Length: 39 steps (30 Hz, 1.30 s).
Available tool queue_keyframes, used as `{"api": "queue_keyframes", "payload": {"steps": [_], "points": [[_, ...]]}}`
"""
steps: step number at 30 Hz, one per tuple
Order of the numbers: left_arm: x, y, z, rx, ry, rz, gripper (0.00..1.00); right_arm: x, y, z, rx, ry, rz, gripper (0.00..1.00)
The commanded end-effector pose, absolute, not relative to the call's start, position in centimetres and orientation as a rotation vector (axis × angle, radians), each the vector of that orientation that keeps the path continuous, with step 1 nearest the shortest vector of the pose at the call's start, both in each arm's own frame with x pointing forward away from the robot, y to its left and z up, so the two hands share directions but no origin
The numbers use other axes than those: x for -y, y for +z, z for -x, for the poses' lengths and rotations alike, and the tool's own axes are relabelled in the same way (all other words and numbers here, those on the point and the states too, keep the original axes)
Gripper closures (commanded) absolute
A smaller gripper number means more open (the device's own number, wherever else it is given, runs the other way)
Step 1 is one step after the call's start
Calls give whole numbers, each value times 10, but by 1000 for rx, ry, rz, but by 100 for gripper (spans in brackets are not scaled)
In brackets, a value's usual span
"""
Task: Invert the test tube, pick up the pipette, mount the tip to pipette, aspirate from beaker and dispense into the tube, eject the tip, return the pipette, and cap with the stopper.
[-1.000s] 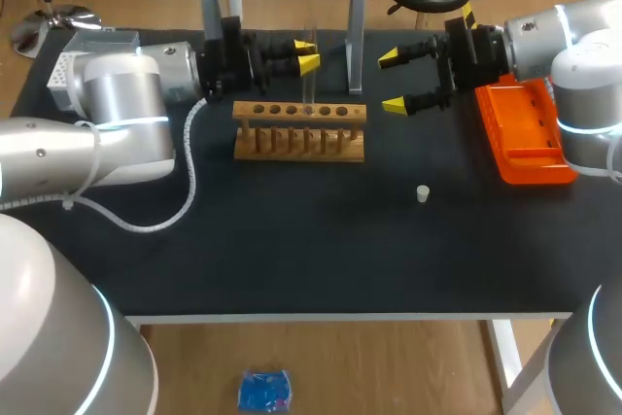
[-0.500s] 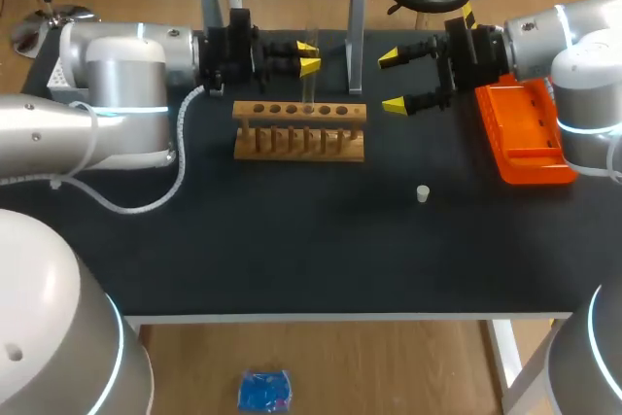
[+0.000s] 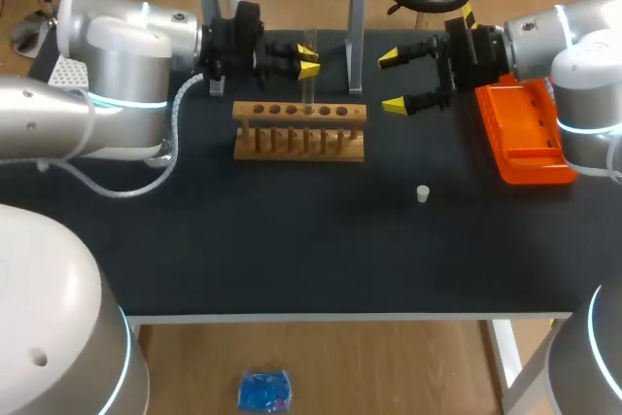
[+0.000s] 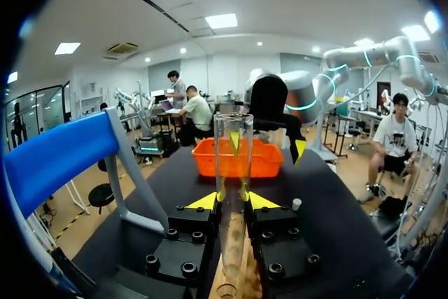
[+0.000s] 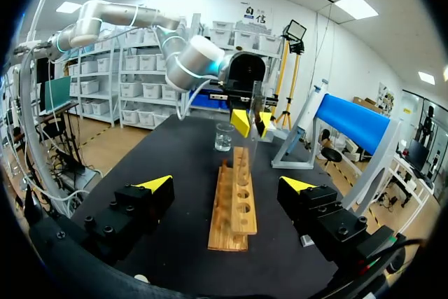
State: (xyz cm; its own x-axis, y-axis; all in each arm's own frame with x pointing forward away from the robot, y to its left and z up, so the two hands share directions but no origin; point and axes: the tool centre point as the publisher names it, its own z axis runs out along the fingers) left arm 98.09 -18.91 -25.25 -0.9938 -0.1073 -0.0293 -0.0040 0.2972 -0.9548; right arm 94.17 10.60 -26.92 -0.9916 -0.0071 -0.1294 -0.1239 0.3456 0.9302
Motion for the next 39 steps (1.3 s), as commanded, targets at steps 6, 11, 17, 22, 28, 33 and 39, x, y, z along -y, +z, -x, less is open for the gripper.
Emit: {"api": "queue_keyframes", "payload": {"steps": [6, 11, 17, 22, 28, 33, 39], "points": [[190, -254, -981, -2507, -1764, 121, 100, -106, -270, -942, -2491, 1736, 124, 0], [189, -256, -982, -2513, -1757, 124, 100, -106, -270, -942, -2491, 1736, 124, 0], [188, -261, -983, -2528, -1740, 129, 100, -106, -270, -942, -2491, 1736, 124, 0], [189, -265, -983, -2512, -1769, 152, 100, -106, -270, -942, -2491, 1736, 124, 0], [188, -268, -985, -2499, -1779, 158, 100, -106, -270, -942, -2491, 1736, 124, 0], [187, -270, -985, -2493, -1786, 168, 100, -106, -270, -942, -2491, 1736, 124, 0], [185, -273, -984, -2498, -1783, 181, 100, -106, -270, -942, -2491, 1736, 124, 0]]}}
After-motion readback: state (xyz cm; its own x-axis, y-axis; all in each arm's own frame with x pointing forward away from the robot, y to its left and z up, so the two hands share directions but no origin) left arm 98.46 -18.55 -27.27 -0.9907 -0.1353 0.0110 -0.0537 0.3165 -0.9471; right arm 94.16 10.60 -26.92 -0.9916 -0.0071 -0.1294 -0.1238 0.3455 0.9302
